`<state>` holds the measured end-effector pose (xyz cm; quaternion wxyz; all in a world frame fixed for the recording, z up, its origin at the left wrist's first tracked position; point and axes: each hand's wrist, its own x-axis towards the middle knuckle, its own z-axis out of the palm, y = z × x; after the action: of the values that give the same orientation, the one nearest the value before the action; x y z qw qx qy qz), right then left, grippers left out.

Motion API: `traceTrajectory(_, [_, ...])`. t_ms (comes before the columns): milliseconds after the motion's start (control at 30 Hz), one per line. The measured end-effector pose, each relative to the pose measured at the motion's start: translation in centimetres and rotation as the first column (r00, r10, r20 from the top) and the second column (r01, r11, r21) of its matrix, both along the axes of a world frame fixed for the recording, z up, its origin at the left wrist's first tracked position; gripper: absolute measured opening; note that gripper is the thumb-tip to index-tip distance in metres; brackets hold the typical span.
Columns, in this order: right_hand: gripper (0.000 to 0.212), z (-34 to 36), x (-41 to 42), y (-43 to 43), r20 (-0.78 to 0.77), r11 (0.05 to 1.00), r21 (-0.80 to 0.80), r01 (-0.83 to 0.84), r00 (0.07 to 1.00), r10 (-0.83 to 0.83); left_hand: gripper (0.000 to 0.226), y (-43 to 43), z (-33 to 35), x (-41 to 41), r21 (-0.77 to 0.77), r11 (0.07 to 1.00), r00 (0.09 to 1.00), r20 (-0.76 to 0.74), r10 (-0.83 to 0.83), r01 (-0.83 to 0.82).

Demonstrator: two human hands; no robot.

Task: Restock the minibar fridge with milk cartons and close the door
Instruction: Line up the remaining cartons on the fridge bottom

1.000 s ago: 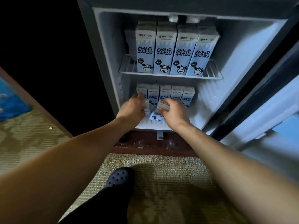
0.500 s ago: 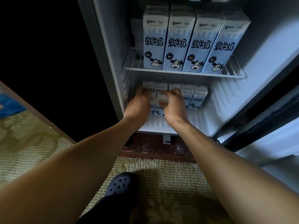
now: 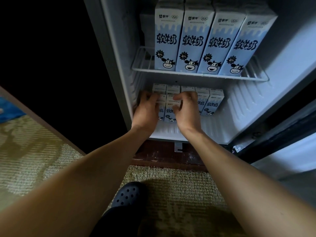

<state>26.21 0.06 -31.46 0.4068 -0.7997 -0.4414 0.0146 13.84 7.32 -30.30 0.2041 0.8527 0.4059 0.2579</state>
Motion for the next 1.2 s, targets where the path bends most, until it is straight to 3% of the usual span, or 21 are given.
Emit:
traceTrajectory(333, [0.02,-0.2,0.0,0.3,-0.037,0.999,0.039,0.003,0.999,-0.002,0.019,-0.3,0.0,0.7,0.045,0.996,0.997,-0.028,0.078,-0.076])
traceTrajectory(467, [0.023,0.0,0.4,-0.3,-0.102,0.999,0.032,-0.036,0.994,0.039,0.026,-0.4,-0.2,0.7,0.106,0.992,0.994,-0.067,0.082,-0.074])
traceTrajectory(667, [0.031,0.3,0.9,-1.4,-0.064,0.995,-0.014,-0.103,0.993,0.102,0.036,-0.6,-0.1,0.5,0.136,0.99,0.993,-0.104,0.048,-0.033])
traceTrajectory(767, [0.039,1.4,0.9,-2.7,0.003,0.988,-0.079,-0.13,0.991,0.131,0.038,-1.0,0.6,-0.2,0.163,0.986,0.994,-0.111,-0.02,0.038])
traceTrajectory(933, [0.056,5.6,0.3,-4.8,-0.124,0.92,-0.338,-0.2,0.978,0.167,0.048,-2.4,2.9,-2.5,0.187,0.955,0.954,-0.237,-0.186,0.232])
traceTrajectory(1100, [0.058,10.9,-1.5,-9.1,-0.095,0.807,-0.521,-0.28,0.958,0.271,0.061,-3.7,7.3,-4.7,0.121,0.879,0.785,-0.518,-0.34,0.461])
traceTrajectory(1200, [0.063,13.7,-2.3,-12.2,-0.083,0.76,-0.585,-0.282,0.954,0.29,0.059,-5.3,10.5,-5.8,0.184,0.796,0.707,-0.601,-0.373,0.577])
